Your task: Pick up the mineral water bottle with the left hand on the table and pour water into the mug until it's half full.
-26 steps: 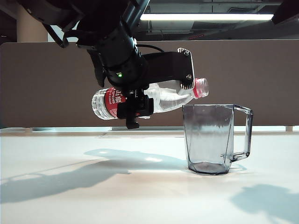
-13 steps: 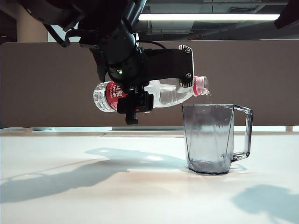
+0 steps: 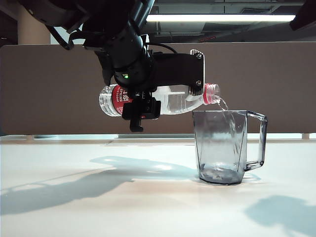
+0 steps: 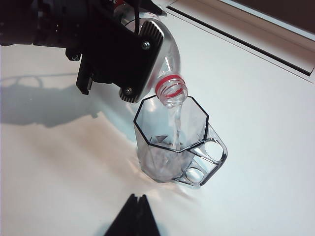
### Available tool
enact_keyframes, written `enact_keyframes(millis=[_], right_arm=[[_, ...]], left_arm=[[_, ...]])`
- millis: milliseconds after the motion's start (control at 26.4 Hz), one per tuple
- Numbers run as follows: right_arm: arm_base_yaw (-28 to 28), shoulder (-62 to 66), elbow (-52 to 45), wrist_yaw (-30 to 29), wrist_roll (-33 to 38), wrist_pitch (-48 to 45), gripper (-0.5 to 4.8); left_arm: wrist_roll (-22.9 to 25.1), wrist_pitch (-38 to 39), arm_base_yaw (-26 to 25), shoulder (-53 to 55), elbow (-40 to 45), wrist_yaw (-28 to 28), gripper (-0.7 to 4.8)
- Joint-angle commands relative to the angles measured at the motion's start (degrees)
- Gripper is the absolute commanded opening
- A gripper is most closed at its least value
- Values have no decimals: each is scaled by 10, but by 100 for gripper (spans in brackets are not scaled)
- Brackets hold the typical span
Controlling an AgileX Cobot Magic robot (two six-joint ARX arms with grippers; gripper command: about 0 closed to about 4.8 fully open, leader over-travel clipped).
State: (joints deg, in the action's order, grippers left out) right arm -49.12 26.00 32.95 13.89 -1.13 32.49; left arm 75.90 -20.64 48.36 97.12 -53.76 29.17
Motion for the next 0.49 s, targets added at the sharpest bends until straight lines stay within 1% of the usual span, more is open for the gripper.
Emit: enact_keyframes(millis=[38, 493], right_arm=[[0, -1, 2, -1, 0, -9, -5], [0, -1, 2, -1, 1, -5, -5]], left_arm=[[3, -28, 0, -5, -8, 7, 272], [3, -28, 0, -5, -8, 17, 272]])
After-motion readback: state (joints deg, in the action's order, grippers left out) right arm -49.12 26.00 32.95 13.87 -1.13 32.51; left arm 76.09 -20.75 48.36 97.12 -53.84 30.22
